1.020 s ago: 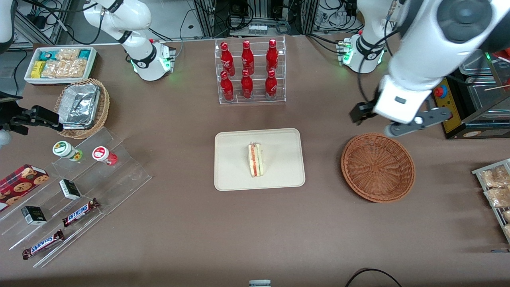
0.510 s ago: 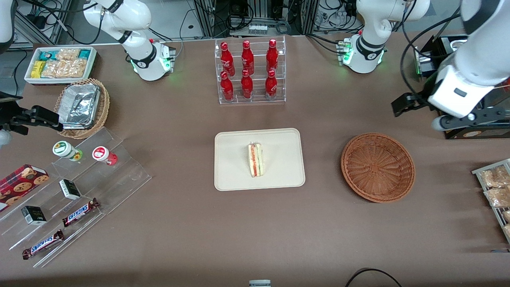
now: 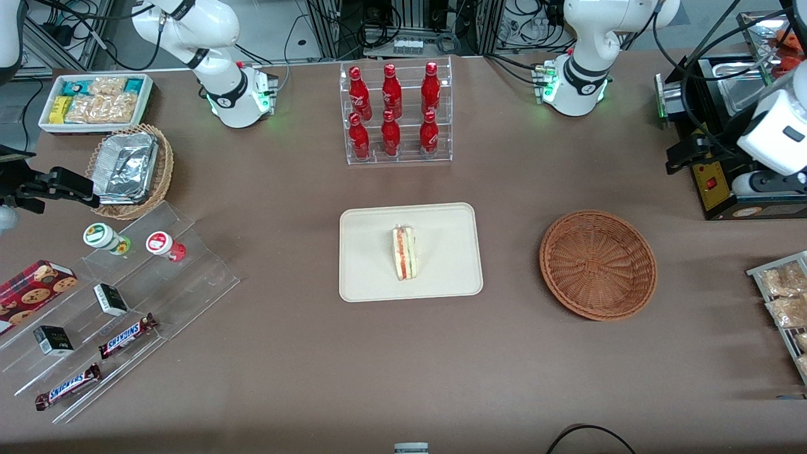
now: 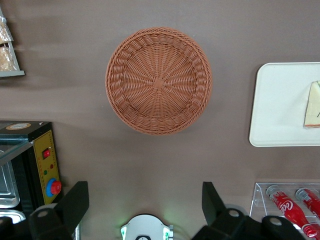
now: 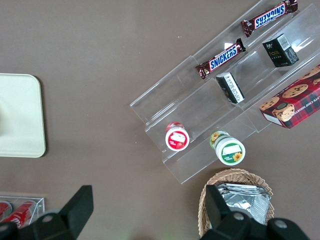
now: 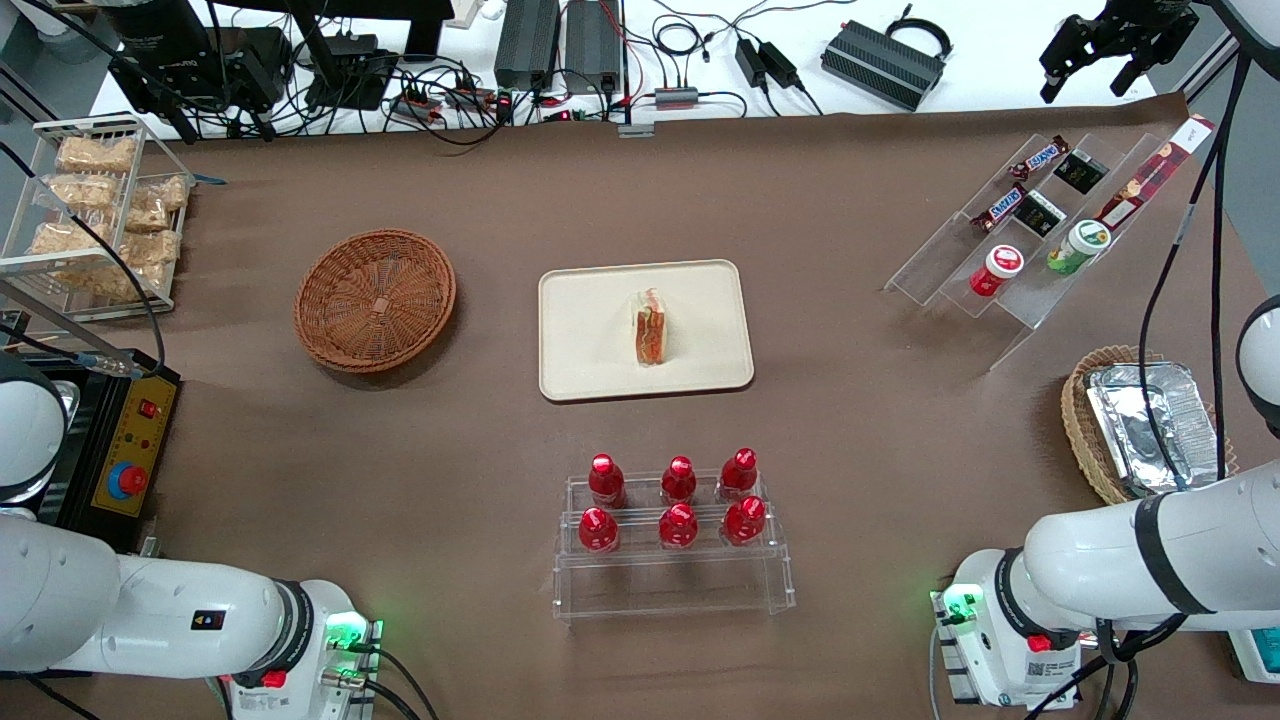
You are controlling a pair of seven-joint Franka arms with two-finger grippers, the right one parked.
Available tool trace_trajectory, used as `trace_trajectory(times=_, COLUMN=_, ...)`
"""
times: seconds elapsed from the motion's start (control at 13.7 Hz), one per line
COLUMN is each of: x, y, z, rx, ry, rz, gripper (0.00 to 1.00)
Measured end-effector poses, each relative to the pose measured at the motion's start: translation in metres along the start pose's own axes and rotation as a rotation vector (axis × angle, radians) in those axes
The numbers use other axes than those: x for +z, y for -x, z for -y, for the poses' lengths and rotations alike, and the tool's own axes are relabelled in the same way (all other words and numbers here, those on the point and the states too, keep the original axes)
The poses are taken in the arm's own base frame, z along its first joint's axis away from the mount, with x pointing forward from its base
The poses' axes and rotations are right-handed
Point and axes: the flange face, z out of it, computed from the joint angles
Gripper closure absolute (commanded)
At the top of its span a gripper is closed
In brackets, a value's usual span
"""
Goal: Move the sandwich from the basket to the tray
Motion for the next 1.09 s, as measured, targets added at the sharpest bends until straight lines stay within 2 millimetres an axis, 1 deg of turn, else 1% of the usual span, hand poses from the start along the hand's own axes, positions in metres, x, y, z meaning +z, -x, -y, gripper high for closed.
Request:
trace_trajectory(times=0.22, x=-0.001, y=0.0, z=0.001, rx=0.006, ry=0.003, rz=-0.028, gripper=0.0)
trace_trajectory(times=0.51, x=0.001, y=0.012, z=0.003, rx=0.034, ry=-0.001, rz=-0.056, gripper=0.0)
trace_trajectory(times=0.73, x=-0.002, y=0.017, z=0.005, rx=0.041, ry=-0.007, rz=-0.072, gripper=0.0)
trace_trajectory(times=1.09, x=-0.005, y=0.015, z=0.005, rx=0.046, ry=-0.006, rz=-0.098, gripper=0.0)
